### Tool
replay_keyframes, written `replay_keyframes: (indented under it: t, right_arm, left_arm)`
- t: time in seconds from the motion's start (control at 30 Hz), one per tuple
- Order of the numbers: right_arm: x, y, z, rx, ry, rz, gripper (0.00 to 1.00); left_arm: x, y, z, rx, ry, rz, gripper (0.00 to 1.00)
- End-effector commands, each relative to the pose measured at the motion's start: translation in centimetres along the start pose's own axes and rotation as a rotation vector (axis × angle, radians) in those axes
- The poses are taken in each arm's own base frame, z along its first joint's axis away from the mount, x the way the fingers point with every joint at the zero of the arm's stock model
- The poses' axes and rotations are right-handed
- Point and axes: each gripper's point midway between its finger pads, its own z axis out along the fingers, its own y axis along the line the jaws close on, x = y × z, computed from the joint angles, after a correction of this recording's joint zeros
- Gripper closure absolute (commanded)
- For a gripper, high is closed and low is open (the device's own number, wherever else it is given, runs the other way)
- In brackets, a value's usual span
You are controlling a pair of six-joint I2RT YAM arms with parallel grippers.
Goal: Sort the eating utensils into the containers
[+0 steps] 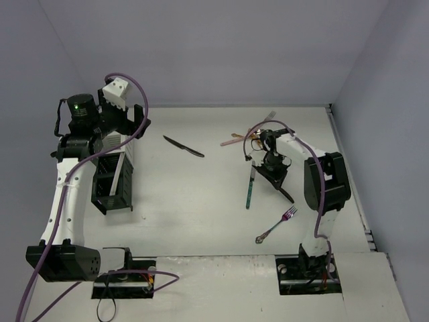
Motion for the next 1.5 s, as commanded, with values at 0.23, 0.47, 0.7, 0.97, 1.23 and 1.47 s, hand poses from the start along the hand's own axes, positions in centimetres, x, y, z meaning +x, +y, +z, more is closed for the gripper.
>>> replay_keyframes:
  t: [0.23,0.47,0.7,0.97,1.23,1.47]
  right_arm:
    - [-4.7,0.8,-11.5,-0.016,-0.338,-0.011,1.0]
    - [-11.0,1.9,-18.3,-0.109,-0.618,-0.05,1.0]
    - [-16.2,6.5,-21.3,-0.174,-0.736,-0.149,1.0]
    - [-19.2,9.0,-21.8,-0.237,-0.783,-0.127,1.0]
    - [-20.4,11.0,-21.5,-0.271,-0.778,-0.143,1.0]
    - [-21.1,12.0,-20.5,-0.271,-0.756,-0.147,1.0]
  left_arm:
    - [-3.1,-1.8,-1.6,0.045,-0.089,-0.059,0.15]
    - [-4.3,-5.7,-2.1,0.205,-0.173,-0.376,0.15]
    - [-1.8,-8.7,0.0,0.286,-0.128,-0.544,0.15]
    - [1.0,-12.5,3.5,0.218,-0.027,-0.536,0.18]
    - [2.4,-11.3,7.3,0.127,0.026,-0.583,0.26]
    - [2.0,-11.7,8.6,0.14,0.021,-0.594,0.28]
